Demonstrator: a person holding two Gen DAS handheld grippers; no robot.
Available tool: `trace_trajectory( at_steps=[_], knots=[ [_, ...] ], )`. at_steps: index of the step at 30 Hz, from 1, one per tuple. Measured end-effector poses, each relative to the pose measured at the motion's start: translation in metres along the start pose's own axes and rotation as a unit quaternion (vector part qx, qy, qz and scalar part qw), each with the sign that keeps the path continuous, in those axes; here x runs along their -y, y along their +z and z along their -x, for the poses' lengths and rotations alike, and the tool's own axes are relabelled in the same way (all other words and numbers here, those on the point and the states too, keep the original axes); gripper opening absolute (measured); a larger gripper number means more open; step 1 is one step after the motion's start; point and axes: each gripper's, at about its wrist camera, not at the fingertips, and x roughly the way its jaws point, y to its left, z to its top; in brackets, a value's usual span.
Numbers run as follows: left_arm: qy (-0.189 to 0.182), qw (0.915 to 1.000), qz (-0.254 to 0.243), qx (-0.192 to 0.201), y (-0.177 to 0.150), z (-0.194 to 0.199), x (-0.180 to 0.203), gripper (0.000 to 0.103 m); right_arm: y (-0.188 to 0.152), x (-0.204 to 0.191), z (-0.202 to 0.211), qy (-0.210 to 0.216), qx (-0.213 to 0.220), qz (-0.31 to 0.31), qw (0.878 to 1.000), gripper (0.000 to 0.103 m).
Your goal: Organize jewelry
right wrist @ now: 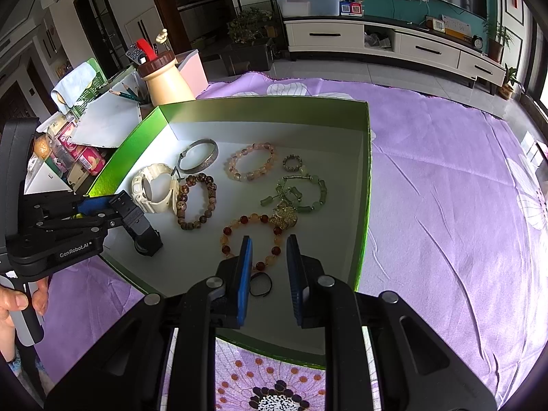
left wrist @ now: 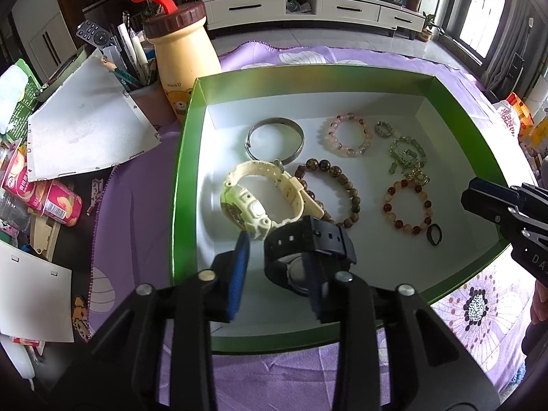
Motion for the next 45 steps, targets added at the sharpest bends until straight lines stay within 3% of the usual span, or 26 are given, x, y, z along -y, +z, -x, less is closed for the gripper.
trace_trajectory(
  at_steps=[6, 35, 41, 45],
  knots=[
    [-0.001, 0.9999, 0.005, 0.011, 0.002, 0.006, -0.002, 0.049, 0.0, 0.0, 0.0, 0.001, 0.0, 0.0, 1.0, 0.02],
    [0.009, 0.9986, 0.01, 0.051, 0.009, 0.047, -0.006, 0.077, 0.015, -0.022, 0.04, 0.011, 0.031, 0.017, 0.999, 0.022],
    [0.013, 0.9981, 0.014, 0.058, 0.011, 0.061, -0.007, 0.082, 0.019, -0.025, 0.054, 0.004, 0.039, 0.017, 0.999, 0.034],
    [0.015, 0.9976, 0.017, 0.065, 0.012, 0.072, -0.007, 0.087, 0.022, -0.026, 0.066, -0.004, 0.05, 0.013, 0.999, 0.05]
  ],
)
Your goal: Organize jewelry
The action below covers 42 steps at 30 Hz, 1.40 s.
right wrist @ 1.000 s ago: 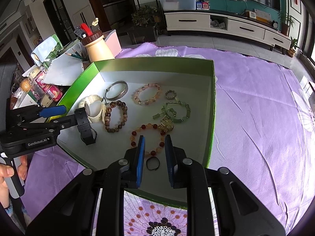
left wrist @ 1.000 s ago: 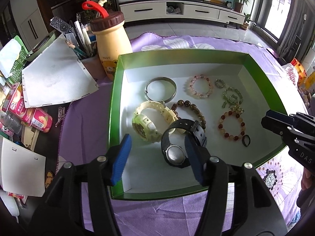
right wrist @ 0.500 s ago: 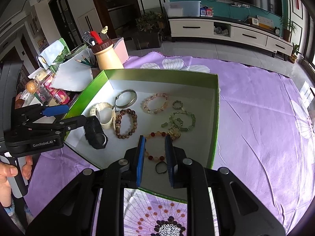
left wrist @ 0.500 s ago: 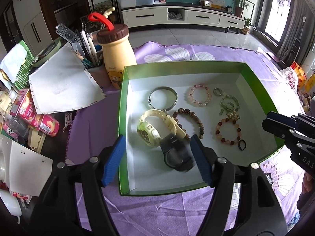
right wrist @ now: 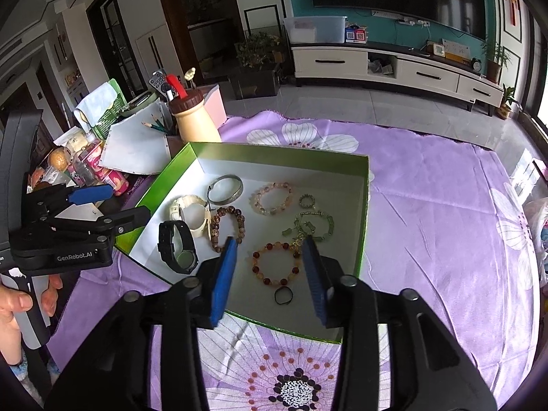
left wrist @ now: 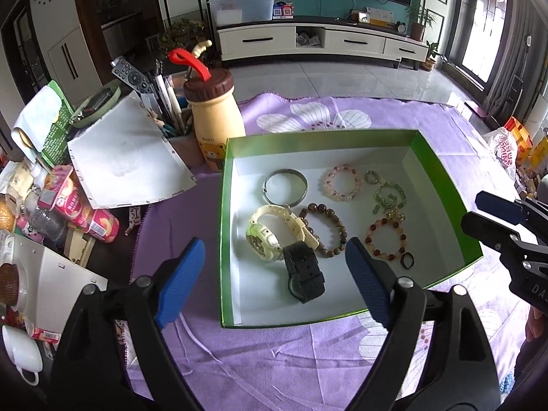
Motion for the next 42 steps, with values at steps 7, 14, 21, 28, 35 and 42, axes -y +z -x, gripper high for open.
trace_trajectory(
  at_steps=[7, 14, 21, 28, 35, 42],
  knots=[
    [0.007, 0.9999, 0.0, 0.015, 0.005, 0.021, 0.001, 0.095, 0.008, 0.0, 0.022, -0.021, 0.017, -0.012, 1.0, 0.075],
    [0.015, 0.9993, 0.004, 0.033, 0.015, 0.043, 0.002, 0.101, 0.021, -0.005, 0.037, -0.041, 0.016, -0.012, 0.999, 0.1],
    [0.019, 0.9987, 0.019, 0.043, 0.028, 0.061, -0.001, 0.101, 0.035, -0.012, 0.046, -0.087, 0.009, 0.005, 0.996, 0.102],
    [0.006, 0.9992, 0.038, 0.013, 0.041, 0.06, -0.004, 0.101, 0.043, -0.01, 0.038, -0.117, -0.02, 0.007, 0.993, 0.102],
    [0.022, 0.9988, 0.041, -0.018, 0.047, 0.042, -0.002, 0.101, 0.048, -0.009, 0.018, -0.12, -0.044, 0.004, 0.992, 0.102],
    [0.025, 0.9982, 0.044, -0.032, 0.051, 0.027, -0.005, 0.101, 0.051, -0.004, 0.0, -0.121, -0.059, -0.005, 0.991, 0.102]
  ],
)
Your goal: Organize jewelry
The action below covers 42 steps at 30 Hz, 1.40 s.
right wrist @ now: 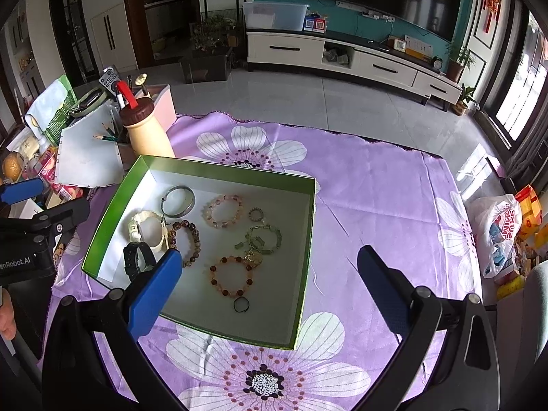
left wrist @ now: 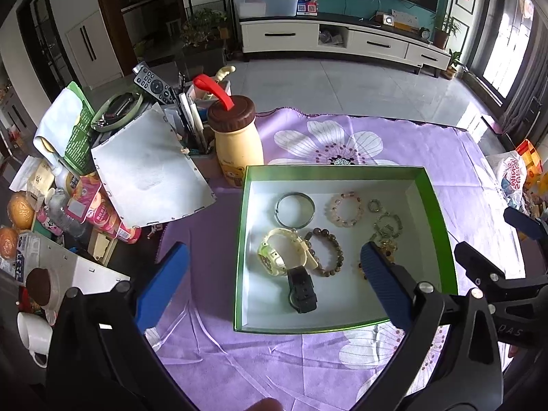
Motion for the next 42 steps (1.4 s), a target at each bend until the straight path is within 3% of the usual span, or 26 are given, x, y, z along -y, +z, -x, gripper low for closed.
trace_trajectory(
  at_steps=[42],
  knots=[
    [0.015, 0.9999, -0.001, -0.007, -0.001, -0.014, -0.004, 0.101, 0.009, 0.006, -0.007, -0.001, 0.001, -0.018, 1.0, 0.102]
  ],
)
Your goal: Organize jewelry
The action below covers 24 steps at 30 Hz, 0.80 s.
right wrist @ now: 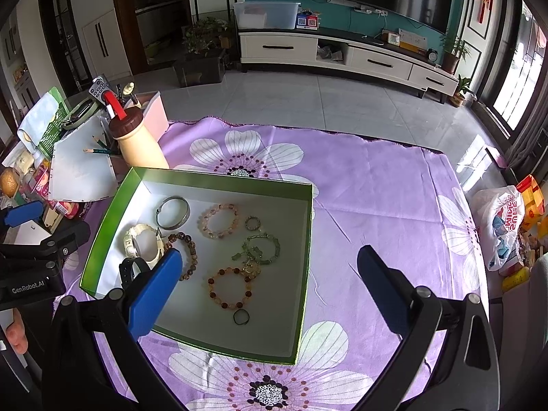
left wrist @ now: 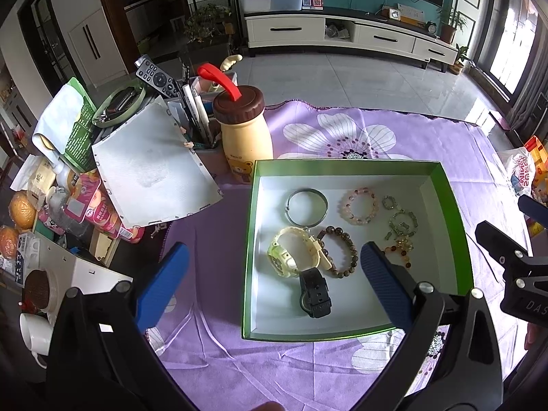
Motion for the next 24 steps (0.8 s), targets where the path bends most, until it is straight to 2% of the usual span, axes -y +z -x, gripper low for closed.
trace_trajectory(
  at_steps=[24],
  knots=[
    [0.004, 1.0, -0.003, -0.003, 0.0005, -0.0044, -0.0005, 0.101, -0.0003, 0.0005, -0.0037, -0.003, 0.0, 0.001, 1.0, 0.102]
  ],
)
